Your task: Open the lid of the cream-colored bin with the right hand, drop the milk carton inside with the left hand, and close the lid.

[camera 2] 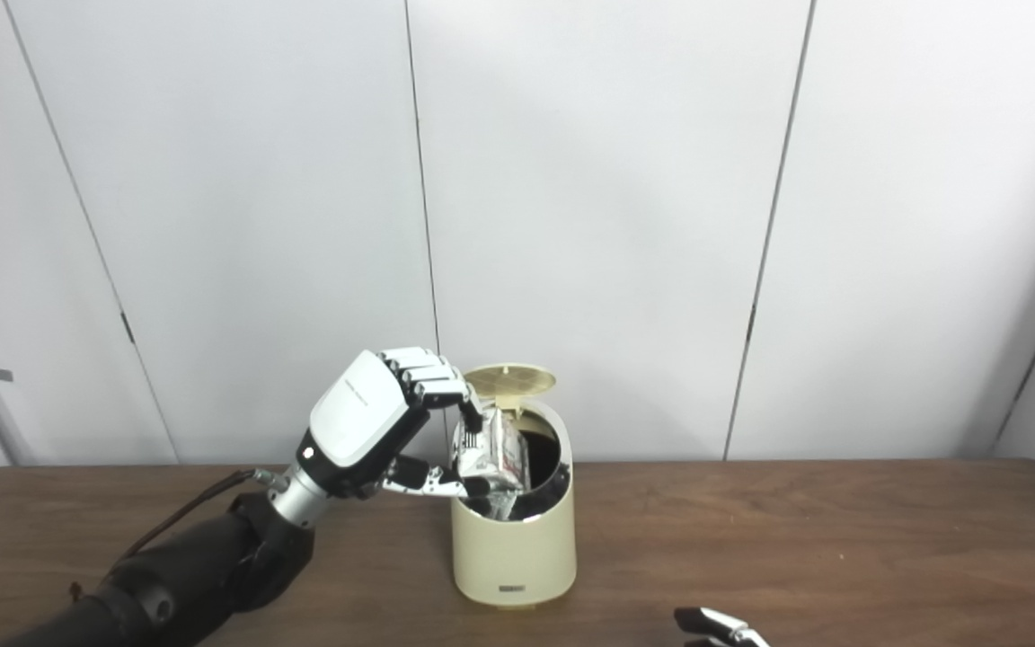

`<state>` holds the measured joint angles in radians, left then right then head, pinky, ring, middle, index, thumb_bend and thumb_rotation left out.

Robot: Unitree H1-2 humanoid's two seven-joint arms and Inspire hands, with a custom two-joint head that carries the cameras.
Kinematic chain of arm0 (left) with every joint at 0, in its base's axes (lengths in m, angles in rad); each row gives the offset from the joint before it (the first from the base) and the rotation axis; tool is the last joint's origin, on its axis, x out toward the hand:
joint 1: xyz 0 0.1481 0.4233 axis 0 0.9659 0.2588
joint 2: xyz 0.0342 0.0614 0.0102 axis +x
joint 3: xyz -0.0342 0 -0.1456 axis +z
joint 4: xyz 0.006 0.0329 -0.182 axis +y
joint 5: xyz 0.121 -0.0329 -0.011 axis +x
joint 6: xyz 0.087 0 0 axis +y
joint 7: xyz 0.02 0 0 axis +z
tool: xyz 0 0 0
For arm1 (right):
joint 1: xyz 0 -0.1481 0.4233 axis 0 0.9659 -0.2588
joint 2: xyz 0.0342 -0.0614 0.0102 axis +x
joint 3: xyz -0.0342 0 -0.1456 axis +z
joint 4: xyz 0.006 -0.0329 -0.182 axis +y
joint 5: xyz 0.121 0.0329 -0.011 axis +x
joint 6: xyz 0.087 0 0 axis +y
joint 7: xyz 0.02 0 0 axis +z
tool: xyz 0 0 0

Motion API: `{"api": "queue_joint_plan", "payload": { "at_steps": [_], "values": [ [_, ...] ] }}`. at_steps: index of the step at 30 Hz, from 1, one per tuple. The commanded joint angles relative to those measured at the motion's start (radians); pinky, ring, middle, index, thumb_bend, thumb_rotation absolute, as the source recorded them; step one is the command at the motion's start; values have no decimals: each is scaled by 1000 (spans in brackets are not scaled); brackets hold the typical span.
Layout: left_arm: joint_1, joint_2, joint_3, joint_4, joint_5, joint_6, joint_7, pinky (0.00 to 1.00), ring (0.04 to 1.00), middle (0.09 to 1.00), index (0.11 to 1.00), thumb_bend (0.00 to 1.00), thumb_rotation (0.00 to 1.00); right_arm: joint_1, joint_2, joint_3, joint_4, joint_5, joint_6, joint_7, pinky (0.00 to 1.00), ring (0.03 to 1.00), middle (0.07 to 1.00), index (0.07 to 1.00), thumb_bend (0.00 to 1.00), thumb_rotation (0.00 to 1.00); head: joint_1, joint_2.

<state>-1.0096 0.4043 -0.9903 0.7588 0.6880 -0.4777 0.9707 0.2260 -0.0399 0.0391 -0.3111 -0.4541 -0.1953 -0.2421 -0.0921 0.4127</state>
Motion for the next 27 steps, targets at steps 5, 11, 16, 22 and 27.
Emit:
{"api": "queue_joint_plan", "payload": {
  "at_steps": [5,11,16,22,27],
  "values": [
    [-54,38,57,-32,-2,8,-16,651,849,979,1000,1000,548,159,33,9,-58,0,-18,-8,495,641,710,698,259,163,0,0],
    [-44,44,81,-53,-19,8,-76,672,873,998,1000,1000,503,155,33,10,-54,-5,-23,-11,492,640,708,696,259,166,1,0],
    [-27,46,122,-82,-31,8,-159,702,898,1000,1000,1000,507,155,34,10,-58,-10,-15,-8,483,635,710,699,255,179,1,0],
    [-15,46,143,-104,-31,8,-189,678,892,1000,1000,1000,494,151,34,10,-54,-16,-16,-10,490,639,709,696,254,176,-2,0],
    [-11,44,151,-110,-32,8,-198,656,864,985,1000,1000,500,146,29,9,-48,-12,-21,-8,500,645,711,698,256,153,0,-2]
  ]
}}
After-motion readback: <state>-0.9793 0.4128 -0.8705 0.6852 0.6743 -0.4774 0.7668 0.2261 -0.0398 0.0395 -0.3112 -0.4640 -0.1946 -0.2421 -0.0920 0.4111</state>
